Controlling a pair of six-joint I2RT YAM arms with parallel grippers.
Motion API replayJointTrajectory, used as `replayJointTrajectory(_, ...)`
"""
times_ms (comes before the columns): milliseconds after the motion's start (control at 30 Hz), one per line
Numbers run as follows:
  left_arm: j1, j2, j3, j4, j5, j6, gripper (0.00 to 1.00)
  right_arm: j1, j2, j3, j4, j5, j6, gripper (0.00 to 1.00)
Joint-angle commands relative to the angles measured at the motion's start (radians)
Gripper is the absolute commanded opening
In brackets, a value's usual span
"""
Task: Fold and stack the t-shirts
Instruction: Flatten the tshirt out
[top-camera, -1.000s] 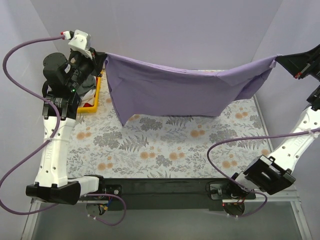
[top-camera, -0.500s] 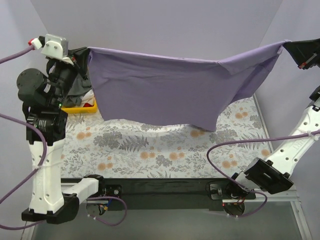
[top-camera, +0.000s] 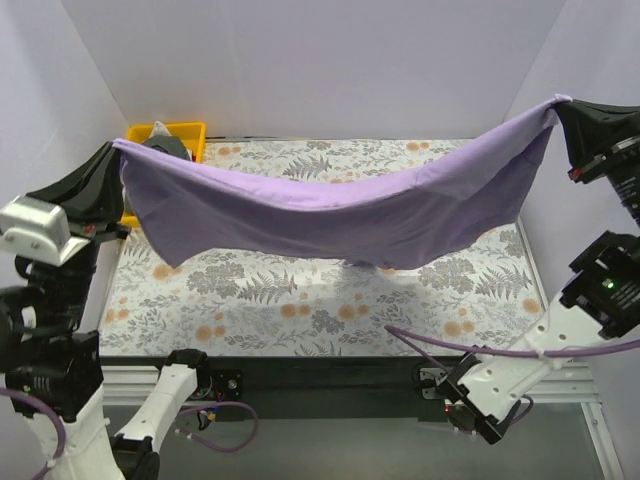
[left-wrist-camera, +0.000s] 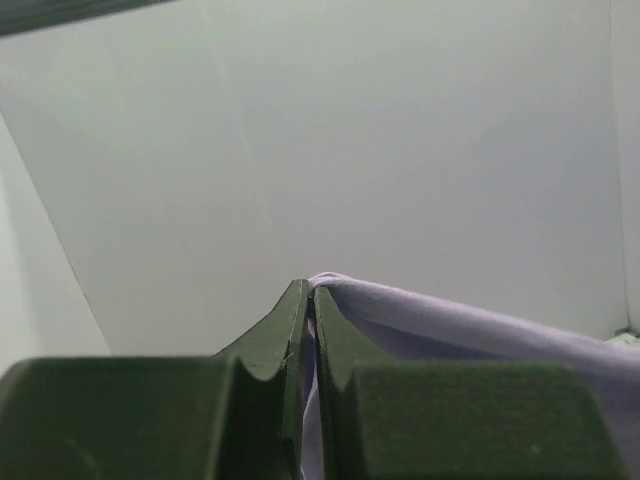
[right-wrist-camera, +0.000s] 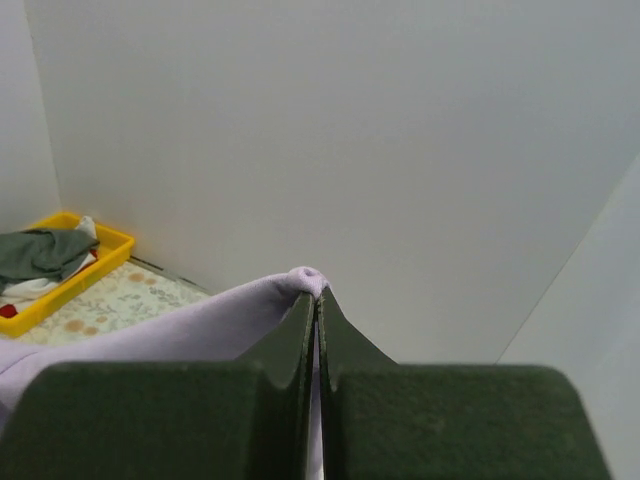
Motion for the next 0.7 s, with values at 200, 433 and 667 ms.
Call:
replayJointTrajectory(200,0.005,-0.022,-0.001,-0.004,-0.065,0.036,0.0,-0.007,0.09,0.113,0.148,-0.016,0.208,0.01)
replayJointTrajectory(433,0.005,0.058,0.018,-0.009,-0.086,0.001,0.0,-0.007,0.216,0.153,0.247,-0.034,0.306,0.01)
replayJointTrajectory(667,0.005,0.112,0.024,-0.021,-0.094,-0.024,0.0,0.14,0.383,0.264,0.034,0.032,0.13,0.01)
